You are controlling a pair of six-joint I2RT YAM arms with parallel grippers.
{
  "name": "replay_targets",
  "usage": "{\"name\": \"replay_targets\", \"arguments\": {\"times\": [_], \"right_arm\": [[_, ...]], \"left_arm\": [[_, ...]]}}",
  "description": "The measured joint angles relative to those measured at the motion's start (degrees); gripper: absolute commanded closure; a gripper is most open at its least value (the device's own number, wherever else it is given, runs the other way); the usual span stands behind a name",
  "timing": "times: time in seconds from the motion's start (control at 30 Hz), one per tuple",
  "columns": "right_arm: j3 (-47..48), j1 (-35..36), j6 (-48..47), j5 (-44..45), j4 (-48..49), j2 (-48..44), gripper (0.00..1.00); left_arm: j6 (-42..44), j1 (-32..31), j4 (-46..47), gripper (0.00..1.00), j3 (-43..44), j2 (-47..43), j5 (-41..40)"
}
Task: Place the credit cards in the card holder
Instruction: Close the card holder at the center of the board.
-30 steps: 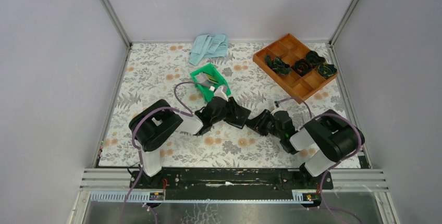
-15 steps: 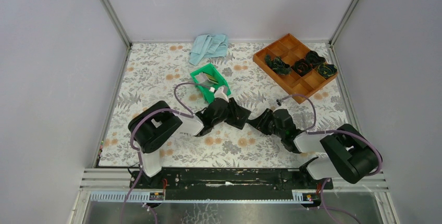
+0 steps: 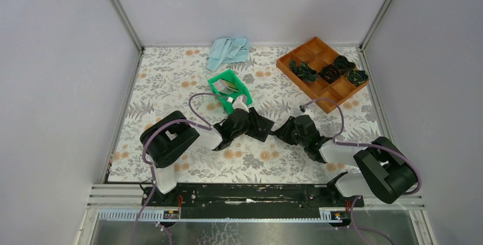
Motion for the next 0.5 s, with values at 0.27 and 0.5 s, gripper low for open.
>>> {"name": "replay_targets", "arguments": {"times": [0.27,0.5], "right_arm": [[0.81,0.76,-1.05,2.21,-3.52,-2.95,0.74],[2.01,1.20,-1.60,2.60,-4.74,-3.78,0.78]], "left_arm": [[-0.37,-0.11,-0.07,0.52,0.00,0.00,-0.48],[-0.39,-0.37,-0.09,0.52,0.00,0.00,-1.09]]}}
